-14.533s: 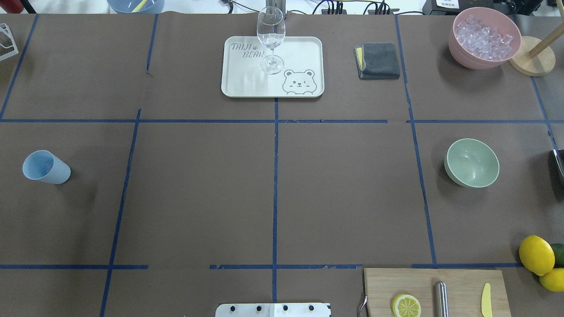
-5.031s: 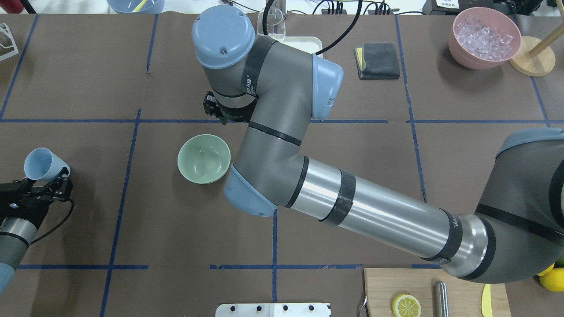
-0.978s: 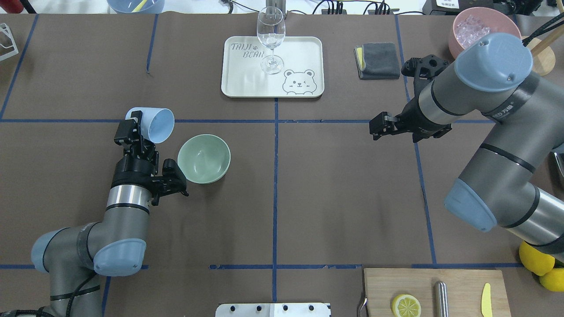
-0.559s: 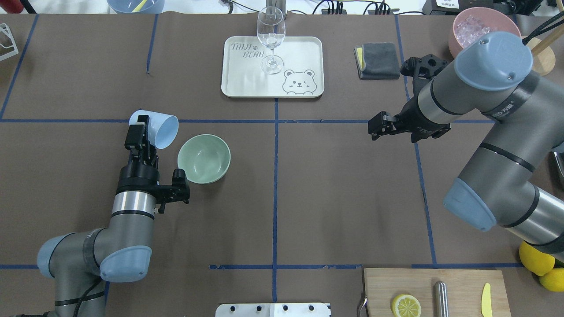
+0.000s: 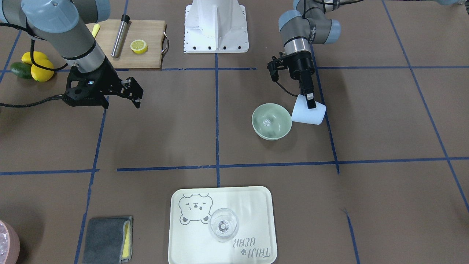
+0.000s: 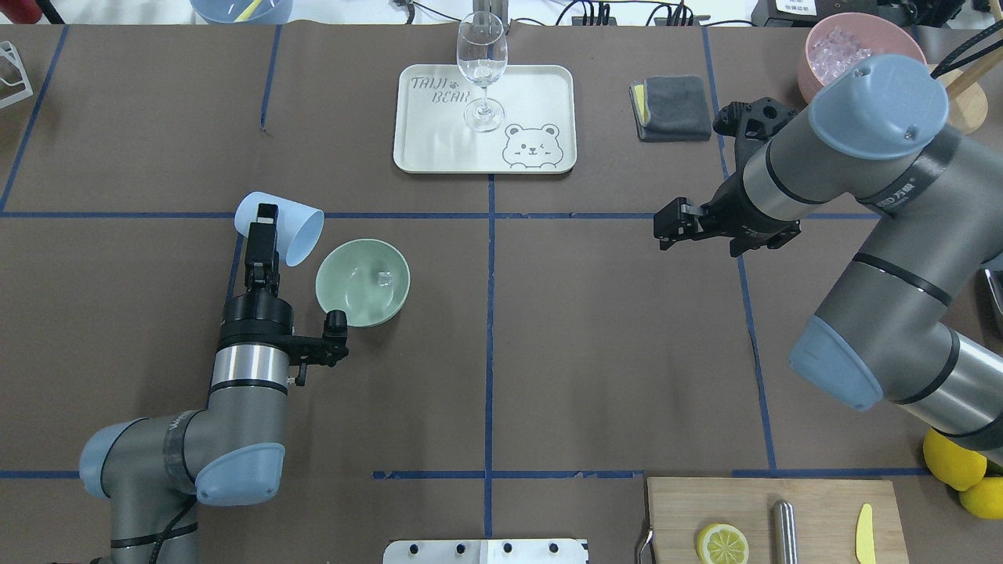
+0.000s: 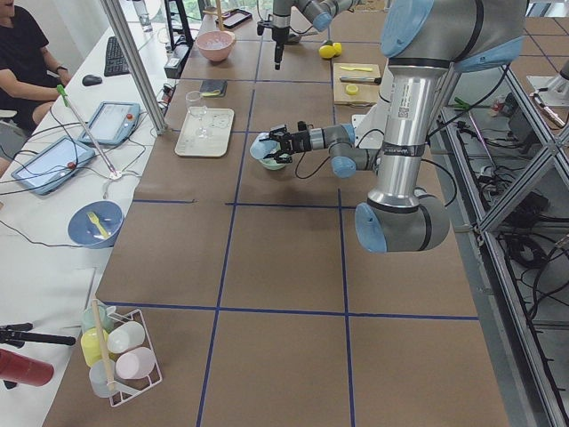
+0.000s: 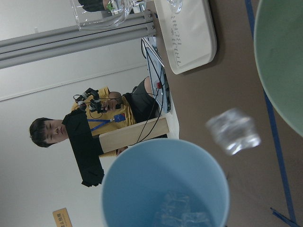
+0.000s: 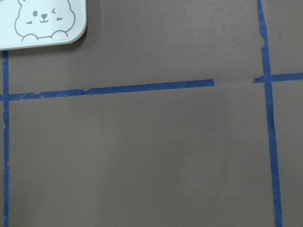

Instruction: Pour ice into bowl

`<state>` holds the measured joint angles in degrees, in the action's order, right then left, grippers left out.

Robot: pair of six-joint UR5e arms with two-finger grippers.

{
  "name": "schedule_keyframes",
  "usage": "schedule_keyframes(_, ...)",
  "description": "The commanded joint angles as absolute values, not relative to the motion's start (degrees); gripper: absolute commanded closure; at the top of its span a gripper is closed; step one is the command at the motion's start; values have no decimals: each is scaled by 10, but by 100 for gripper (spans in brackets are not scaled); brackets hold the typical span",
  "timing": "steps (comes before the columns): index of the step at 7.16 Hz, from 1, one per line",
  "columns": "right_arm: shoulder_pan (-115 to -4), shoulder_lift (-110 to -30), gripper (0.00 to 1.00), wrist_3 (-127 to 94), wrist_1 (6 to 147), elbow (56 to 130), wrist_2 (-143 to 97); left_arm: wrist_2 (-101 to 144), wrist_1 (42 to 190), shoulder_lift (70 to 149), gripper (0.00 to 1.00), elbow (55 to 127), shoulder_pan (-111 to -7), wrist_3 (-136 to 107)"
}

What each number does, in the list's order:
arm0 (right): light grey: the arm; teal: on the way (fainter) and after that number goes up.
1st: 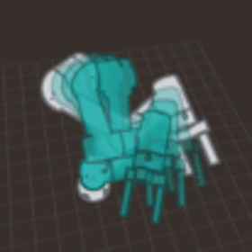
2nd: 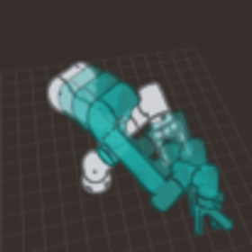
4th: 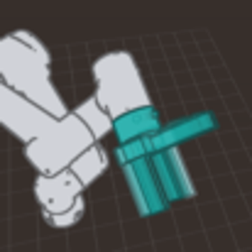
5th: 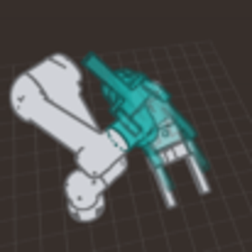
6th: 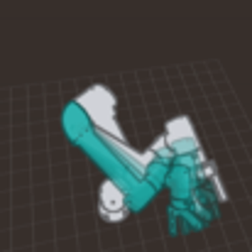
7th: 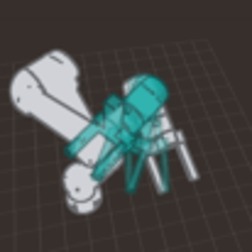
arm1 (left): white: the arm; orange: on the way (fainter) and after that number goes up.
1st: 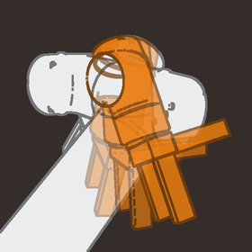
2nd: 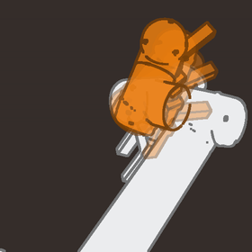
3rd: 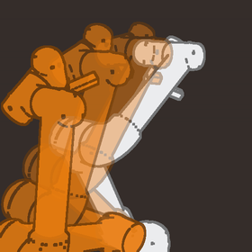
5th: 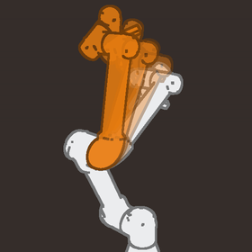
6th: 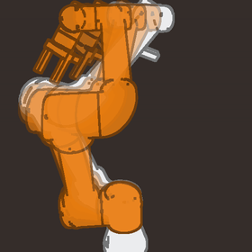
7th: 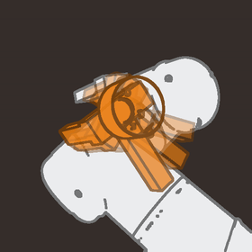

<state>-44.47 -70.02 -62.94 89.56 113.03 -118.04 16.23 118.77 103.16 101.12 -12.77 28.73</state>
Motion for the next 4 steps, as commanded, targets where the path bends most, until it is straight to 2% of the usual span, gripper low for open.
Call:
schedule_keyframes(1,-445,-700,0,-630,896,1130,-1182,136,1187,1036,100,1006,-127,346)
schedule_keyframes(4,-445,-696,0,-637,896,1130,-1182,105,1187,1039,100,988,-127,371)
